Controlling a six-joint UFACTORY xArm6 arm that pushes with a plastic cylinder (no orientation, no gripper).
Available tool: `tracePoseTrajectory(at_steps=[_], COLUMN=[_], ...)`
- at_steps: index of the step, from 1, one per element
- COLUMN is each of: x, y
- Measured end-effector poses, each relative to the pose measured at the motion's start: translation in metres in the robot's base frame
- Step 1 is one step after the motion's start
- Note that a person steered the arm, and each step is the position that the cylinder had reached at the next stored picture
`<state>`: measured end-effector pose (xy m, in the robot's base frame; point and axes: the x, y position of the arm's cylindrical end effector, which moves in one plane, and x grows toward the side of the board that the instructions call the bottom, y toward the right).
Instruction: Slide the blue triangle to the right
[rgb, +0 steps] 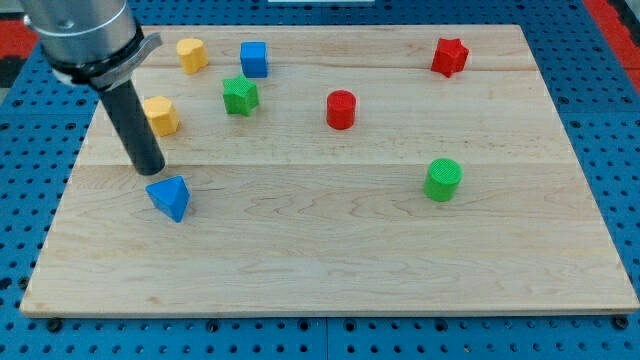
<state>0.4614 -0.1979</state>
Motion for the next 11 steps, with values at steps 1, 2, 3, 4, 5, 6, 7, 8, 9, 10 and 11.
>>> tracePoseTrajectory(at_steps=[1,2,3,4,5,6,7,8,9,10,11], x=[0.016,0.034,0.04,0.04,0.04,0.04,0.04,0.039,0.038,0.037,0.036], y=[-0.003,-0.005,-0.007,-0.007,-0.001,0.01,0.023,0.034,0.048,0.062,0.074])
